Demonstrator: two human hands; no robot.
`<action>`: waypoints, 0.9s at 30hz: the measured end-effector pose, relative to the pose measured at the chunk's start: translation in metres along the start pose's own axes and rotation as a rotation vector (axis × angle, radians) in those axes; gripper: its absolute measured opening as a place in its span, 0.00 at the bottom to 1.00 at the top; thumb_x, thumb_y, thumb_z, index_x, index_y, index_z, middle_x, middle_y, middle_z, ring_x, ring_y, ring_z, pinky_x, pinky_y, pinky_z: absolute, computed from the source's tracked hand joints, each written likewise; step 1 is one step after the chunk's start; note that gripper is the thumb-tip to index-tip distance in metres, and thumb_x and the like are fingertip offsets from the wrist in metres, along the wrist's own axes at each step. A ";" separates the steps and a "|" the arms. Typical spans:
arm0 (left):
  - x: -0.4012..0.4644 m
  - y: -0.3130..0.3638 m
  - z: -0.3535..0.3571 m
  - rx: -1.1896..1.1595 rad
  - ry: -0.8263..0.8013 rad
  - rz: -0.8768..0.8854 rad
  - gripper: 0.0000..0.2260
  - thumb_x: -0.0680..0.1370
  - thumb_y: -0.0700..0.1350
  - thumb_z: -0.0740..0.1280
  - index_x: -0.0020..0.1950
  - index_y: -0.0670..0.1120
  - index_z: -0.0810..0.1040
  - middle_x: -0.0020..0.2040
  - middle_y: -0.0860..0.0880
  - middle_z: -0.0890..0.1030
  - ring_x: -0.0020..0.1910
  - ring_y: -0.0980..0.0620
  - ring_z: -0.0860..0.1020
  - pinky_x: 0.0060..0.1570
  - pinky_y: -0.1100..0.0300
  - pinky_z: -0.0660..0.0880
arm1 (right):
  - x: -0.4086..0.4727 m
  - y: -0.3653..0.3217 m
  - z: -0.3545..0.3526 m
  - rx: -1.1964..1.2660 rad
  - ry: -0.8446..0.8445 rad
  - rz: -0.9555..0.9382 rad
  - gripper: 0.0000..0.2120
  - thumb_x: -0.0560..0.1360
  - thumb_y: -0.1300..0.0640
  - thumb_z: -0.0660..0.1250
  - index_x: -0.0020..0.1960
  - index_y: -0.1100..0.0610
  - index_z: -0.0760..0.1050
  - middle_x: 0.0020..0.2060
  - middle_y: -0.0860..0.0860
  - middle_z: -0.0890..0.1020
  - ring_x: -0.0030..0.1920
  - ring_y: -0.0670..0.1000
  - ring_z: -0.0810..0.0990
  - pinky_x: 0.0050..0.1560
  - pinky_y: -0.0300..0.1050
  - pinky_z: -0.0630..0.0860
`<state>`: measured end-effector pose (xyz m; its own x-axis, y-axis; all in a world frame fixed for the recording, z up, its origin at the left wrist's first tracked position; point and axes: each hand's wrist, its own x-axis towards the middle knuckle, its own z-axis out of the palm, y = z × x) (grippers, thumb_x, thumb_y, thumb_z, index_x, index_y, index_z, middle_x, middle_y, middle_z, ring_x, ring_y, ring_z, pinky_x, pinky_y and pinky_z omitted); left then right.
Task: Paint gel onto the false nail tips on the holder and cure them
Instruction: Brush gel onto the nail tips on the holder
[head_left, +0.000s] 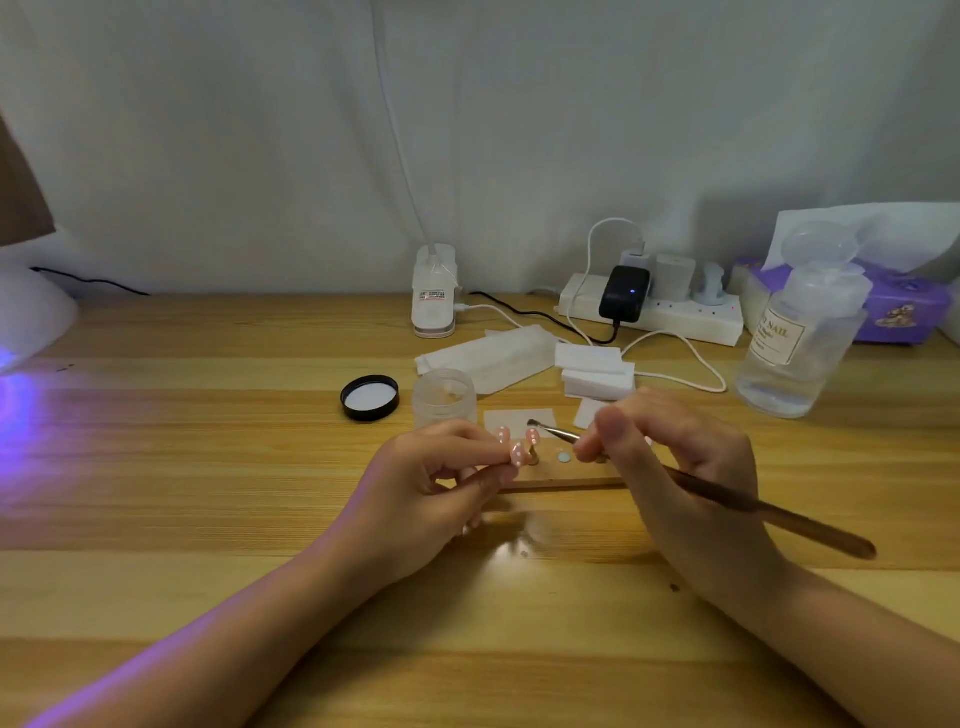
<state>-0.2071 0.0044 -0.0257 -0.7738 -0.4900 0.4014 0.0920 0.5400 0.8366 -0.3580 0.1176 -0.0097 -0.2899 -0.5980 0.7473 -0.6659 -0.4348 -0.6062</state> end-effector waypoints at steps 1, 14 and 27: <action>0.000 0.000 0.000 0.003 0.003 -0.003 0.09 0.71 0.44 0.67 0.49 0.48 0.83 0.42 0.53 0.80 0.27 0.59 0.74 0.27 0.67 0.71 | -0.002 0.000 0.001 -0.008 0.011 -0.005 0.18 0.76 0.45 0.55 0.35 0.54 0.75 0.29 0.48 0.78 0.35 0.45 0.77 0.39 0.36 0.73; 0.000 0.003 0.000 0.075 0.020 -0.030 0.08 0.70 0.44 0.69 0.48 0.50 0.84 0.40 0.52 0.80 0.32 0.61 0.73 0.29 0.72 0.69 | -0.008 0.004 0.004 -0.049 -0.012 -0.045 0.25 0.78 0.48 0.51 0.35 0.60 0.79 0.33 0.43 0.77 0.36 0.41 0.77 0.40 0.32 0.71; -0.001 0.004 0.000 0.080 0.033 -0.053 0.10 0.71 0.38 0.70 0.46 0.53 0.83 0.37 0.51 0.79 0.33 0.63 0.74 0.30 0.73 0.69 | -0.011 0.004 0.004 0.076 -0.005 0.061 0.25 0.77 0.42 0.51 0.31 0.53 0.76 0.27 0.48 0.78 0.31 0.45 0.77 0.35 0.38 0.73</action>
<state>-0.2060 0.0066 -0.0222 -0.7551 -0.5407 0.3709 0.0007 0.5649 0.8251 -0.3548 0.1201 -0.0219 -0.3252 -0.6280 0.7070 -0.5930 -0.4470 -0.6698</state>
